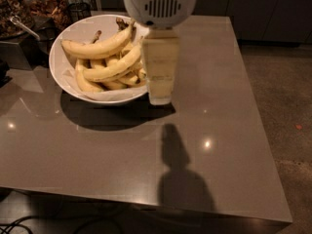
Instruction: Pick banana from white bowl
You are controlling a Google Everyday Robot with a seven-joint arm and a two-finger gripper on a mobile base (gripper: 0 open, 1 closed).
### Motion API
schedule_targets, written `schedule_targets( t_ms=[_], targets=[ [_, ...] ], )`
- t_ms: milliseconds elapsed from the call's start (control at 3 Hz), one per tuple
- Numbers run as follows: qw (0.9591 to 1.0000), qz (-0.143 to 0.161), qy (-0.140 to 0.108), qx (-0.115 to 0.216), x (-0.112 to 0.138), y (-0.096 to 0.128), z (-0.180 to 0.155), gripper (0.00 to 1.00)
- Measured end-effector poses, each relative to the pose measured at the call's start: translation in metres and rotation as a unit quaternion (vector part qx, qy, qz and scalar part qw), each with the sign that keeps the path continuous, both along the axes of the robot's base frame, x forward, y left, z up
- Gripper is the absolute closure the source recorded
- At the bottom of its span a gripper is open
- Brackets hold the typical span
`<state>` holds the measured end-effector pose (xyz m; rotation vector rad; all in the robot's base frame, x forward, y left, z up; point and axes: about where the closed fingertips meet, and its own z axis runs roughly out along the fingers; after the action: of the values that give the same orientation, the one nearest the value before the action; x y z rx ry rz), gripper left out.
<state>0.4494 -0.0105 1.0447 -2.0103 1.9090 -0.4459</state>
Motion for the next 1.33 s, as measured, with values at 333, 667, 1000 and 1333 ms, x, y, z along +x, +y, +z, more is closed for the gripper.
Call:
schedule_targets(
  t_ms=[333,667,1000,1333],
  targets=[
    [0.9994,0.031,-0.001,-0.015,0.020,0.033,-0.010,0.00],
    [0.9979,0.055,0.008,-0.033,0.041,0.057,-0.028,0.00],
    [0.9969,0.059,0.026,-0.044,0.062,0.067,-0.048,0.06],
    [0.9958,0.057,0.048,-0.052,0.084,0.073,-0.071,0.14]
  ],
)
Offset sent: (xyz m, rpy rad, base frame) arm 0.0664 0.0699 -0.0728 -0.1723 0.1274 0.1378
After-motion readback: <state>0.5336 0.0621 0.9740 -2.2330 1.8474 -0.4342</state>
